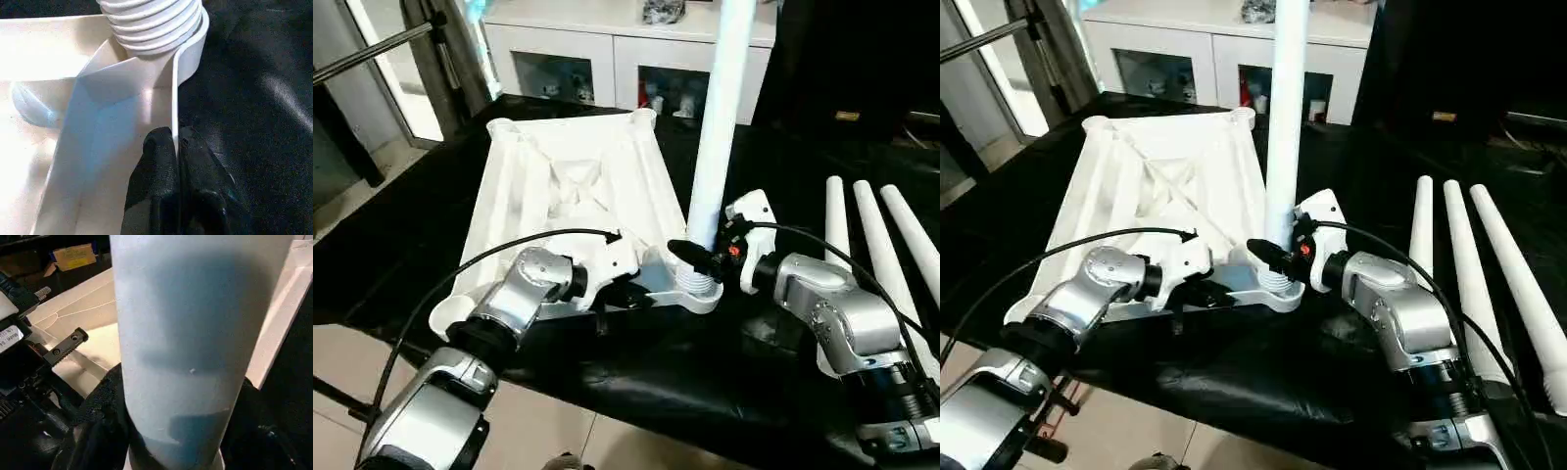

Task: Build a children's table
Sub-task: Insert table leg to table base

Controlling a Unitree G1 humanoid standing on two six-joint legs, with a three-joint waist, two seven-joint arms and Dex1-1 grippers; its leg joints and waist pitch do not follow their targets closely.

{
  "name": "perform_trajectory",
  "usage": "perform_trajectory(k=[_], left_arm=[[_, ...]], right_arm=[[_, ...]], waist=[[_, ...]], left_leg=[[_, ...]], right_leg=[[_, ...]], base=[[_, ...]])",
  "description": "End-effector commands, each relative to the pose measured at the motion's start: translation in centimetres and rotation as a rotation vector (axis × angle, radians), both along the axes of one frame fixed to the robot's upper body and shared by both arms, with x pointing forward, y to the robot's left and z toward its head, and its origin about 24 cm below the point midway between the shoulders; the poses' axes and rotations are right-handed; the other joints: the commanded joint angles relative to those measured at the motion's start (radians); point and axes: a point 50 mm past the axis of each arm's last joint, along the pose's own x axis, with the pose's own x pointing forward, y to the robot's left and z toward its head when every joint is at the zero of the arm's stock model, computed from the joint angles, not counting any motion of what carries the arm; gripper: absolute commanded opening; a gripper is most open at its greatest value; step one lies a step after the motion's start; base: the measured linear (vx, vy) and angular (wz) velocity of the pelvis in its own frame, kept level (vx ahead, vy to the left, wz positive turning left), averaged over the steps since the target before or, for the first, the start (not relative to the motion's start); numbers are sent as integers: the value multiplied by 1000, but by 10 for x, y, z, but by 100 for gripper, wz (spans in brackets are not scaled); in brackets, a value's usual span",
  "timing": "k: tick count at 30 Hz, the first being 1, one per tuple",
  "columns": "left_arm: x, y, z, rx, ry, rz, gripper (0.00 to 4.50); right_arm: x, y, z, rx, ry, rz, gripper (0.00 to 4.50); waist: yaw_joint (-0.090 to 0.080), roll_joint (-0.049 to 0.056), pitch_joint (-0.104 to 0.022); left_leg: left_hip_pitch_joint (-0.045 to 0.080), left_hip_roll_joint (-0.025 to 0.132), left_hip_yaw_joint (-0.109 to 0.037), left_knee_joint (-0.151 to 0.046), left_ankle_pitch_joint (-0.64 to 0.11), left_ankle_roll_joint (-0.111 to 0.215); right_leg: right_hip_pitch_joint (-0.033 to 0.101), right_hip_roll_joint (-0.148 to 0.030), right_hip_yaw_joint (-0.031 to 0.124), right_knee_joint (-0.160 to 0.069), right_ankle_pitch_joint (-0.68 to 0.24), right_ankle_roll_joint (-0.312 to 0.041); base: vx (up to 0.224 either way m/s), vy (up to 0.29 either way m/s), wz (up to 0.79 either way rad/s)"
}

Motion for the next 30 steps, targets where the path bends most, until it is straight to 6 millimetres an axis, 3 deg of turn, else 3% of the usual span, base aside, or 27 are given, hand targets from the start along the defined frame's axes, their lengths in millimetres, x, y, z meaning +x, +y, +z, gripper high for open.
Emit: perform_trajectory(k=[1,6,7,8,9,13,20,30], left_arm=[[0,3,-5,-36,20,62,45],[2,8,-7,4,22,72,81],[2,10,-8,13,26,70,81],[2,12,-9,17,27,70,81],[2,12,-9,18,30,70,81],[0,15,-10,31,50,53,81],[-2,15,-16,68,72,37,10],[1,8,-10,12,91,38,0]], right_arm=[[1,0,-1,-16,-2,-1,191],[0,-2,0,-11,-9,-7,191],[0,-2,0,-9,-10,-9,191],[0,-2,1,-7,-12,-11,191],[0,-3,1,-6,-13,-13,191],[0,-5,1,-6,-14,-20,191],[0,-9,-1,-20,-4,-37,191],[-1,-10,-9,-75,37,-34,191]], waist=[[2,-25,-67],[2,-25,-68],[2,-26,-68],[3,-19,-69],[1,-23,-69],[2,-21,-68],[0,-21,-68],[1,-21,-68]], left_leg=[[4,52,-22,-70,-142,39],[5,54,-23,-70,-146,39],[4,54,-23,-71,-146,38],[4,54,-24,-70,-146,37],[3,54,-24,-71,-151,36],[4,53,-24,-71,-154,34],[5,54,-24,-72,-160,32],[5,54,-24,-72,-159,33]], right_leg=[[52,-99,52,-94,-420,-92],[50,-97,52,-94,-403,-98],[51,-96,52,-93,-398,-98],[50,-97,52,-92,-387,-101],[52,-97,52,-92,-384,-102],[52,-99,52,-94,-396,-103],[52,-99,53,-94,-391,-108],[53,-99,53,-92,-373,-123]], base=[[0,0,0],[0,0,0],[0,0,0],[0,0,0],[0,0,0],[0,0,0],[0,0,0],[0,0,0]])
